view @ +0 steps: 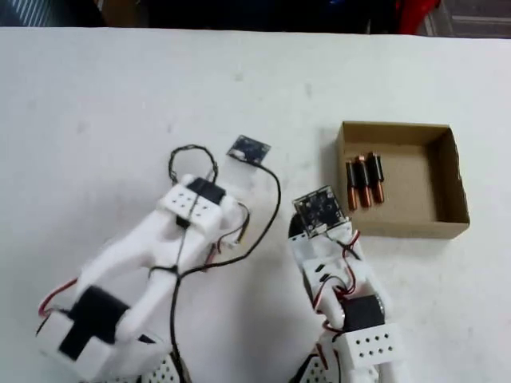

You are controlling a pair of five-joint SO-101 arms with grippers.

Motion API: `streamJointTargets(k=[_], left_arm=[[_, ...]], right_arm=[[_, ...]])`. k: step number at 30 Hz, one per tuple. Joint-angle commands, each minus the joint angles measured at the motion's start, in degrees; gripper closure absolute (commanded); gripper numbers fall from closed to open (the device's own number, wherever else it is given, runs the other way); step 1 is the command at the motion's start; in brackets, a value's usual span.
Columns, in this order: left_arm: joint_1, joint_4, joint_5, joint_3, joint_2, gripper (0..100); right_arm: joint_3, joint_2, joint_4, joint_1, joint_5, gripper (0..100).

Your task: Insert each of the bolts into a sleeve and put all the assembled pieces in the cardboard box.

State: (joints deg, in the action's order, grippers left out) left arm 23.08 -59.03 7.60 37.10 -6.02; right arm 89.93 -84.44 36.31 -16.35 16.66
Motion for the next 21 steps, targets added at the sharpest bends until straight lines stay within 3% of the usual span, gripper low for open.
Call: streamJointTargets(k=[1,6,11,18,21], left_arm=[[-3.7,-4.8,-0.4,-1.5,-11.2,98],[-9.7,-5.4,-4.5,2.7,-20.0,98],[-14.6,-0.5,-7.7,10.7,-30.5,98],[-15.8,9.2,-7.6,20.7,-46.9,98],[-15.8,12.1,-7.3,22.7,-53.3,98]], right_arm=[[0.5,-0.8,-5.5,-1.7,-0.4,98.1],[3.6,-0.8,-14.5,-5.8,-0.5,98.1],[4.7,-0.8,-18.2,-10.4,-0.5,98.2],[4.7,-0.8,-19.0,-14.1,-1.1,98.2],[4.6,-0.8,-19.0,-15.8,-7.0,98.2]])
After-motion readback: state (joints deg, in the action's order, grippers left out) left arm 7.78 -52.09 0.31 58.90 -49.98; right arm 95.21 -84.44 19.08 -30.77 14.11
